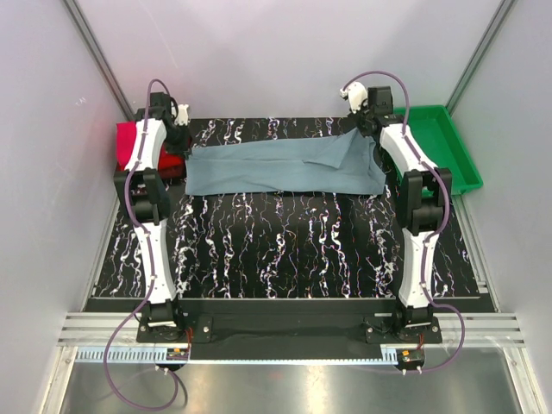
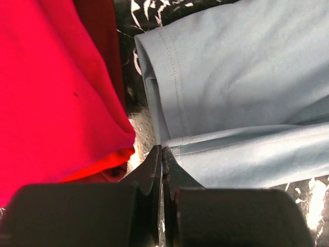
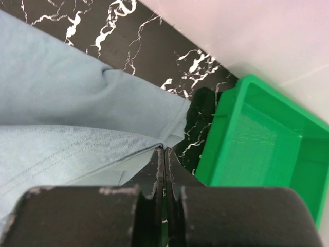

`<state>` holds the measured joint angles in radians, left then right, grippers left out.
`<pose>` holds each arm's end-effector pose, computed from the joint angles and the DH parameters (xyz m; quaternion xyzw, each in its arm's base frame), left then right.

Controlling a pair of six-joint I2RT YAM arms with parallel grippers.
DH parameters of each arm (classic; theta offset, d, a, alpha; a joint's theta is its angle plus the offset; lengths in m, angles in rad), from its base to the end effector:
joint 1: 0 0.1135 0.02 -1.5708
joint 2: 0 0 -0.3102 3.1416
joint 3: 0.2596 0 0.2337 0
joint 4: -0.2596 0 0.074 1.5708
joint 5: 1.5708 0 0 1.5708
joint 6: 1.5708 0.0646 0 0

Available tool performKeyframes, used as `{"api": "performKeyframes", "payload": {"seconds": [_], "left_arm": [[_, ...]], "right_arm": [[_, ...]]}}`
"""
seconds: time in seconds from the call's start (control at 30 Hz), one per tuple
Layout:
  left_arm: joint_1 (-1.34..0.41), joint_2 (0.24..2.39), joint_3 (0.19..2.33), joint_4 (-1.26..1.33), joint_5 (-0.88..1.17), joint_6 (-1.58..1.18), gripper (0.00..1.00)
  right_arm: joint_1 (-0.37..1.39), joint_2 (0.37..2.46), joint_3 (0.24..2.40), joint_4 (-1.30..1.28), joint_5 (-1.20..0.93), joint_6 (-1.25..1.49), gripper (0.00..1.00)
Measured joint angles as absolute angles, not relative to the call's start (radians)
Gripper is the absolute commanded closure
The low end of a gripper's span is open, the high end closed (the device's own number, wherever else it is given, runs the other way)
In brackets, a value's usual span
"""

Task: Fold and stack the t-shirts
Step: Fold the tshirt

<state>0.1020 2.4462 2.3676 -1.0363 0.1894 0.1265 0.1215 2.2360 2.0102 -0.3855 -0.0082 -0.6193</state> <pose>0.5470 0.0438 0.2309 0.0333 0.9694 -0.0659 0.2340 0.5543 0.0682 0.2859 -0.3229 0.8263 -0.1102 0.4482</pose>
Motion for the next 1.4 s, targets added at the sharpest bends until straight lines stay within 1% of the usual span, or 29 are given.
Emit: {"api": "performKeyframes", "payload": {"seconds": [0.37, 0.4, 0.5, 0.53, 0.57, 0.6, 0.63, 0.67, 0.7, 0.77, 0.83, 0.9, 1.0, 1.07, 1.17, 1.27, 1.4], "left_arm": [[0.067, 2.561, 2.408, -0.992, 0.109, 0.123, 1.00], [0.061, 2.568, 2.410, -0.990, 0.100, 0.123, 0.99], [0.042, 2.578, 2.429, -0.988, 0.064, 0.123, 0.91], [0.036, 2.578, 2.437, -0.986, 0.050, 0.122, 0.82], [0.032, 2.578, 2.445, -0.980, 0.036, 0.121, 0.75], [0.028, 2.578, 2.453, -0.973, 0.020, 0.120, 0.66], [0.025, 2.577, 2.457, -0.966, 0.008, 0.121, 0.45], [0.020, 2.576, 2.458, -0.961, -0.008, 0.122, 0.39], [0.017, 2.573, 2.458, -0.960, -0.025, 0.115, 0.35], [0.012, 2.562, 2.458, -0.963, -0.054, 0.105, 0.30], [0.012, 2.536, 2.450, -0.966, -0.064, 0.102, 0.29], [0.012, 2.482, 2.424, -0.977, -0.064, 0.099, 0.28], [0.010, 2.340, 2.326, -0.979, -0.024, 0.092, 0.28], [0.006, 2.231, 2.239, -0.979, 0.029, 0.083, 0.28], [-0.022, 2.126, 2.131, -0.980, 0.128, 0.072, 0.28], [-0.062, 2.120, 2.067, -0.980, 0.213, 0.059, 0.28], [-0.109, 2.222, 2.026, -0.997, 0.285, 0.051, 0.29]], "right_arm": [[0.124, 2.439, 2.130, -0.353, -0.009, -0.612, 1.00], [0.124, 2.451, 2.136, -0.353, -0.009, -0.612, 1.00], [0.124, 2.465, 2.144, -0.344, -0.008, -0.611, 1.00], [0.124, 2.466, 2.149, -0.338, -0.007, -0.611, 1.00], [0.125, 2.467, 2.152, -0.333, -0.003, -0.611, 0.98], [0.125, 2.467, 2.157, -0.326, 0.001, -0.611, 0.81], [0.125, 2.467, 2.162, -0.318, 0.006, -0.603, 0.70], [0.125, 2.467, 2.165, -0.308, 0.017, -0.601, 0.59], [0.126, 2.466, 2.167, -0.299, 0.027, -0.599, 0.47], [0.126, 2.463, 2.167, -0.290, 0.048, -0.593, 0.43], [0.126, 2.454, 2.167, -0.295, 0.067, -0.583, 0.39], [0.126, 2.434, 2.167, -0.315, 0.072, -0.562, 0.38], [0.126, 2.375, 2.154, -0.374, 0.051, -0.507, 0.38], [0.126, 2.315, 2.133, -0.421, -0.007, -0.462, 0.38], [0.131, 2.224, 2.094, -0.492, -0.127, -0.403, 0.38], [0.145, 2.173, 2.062, -0.538, -0.239, -0.356, 0.38], [0.171, 2.176, 2.035, -0.604, -0.373, -0.290, 0.39]]}}
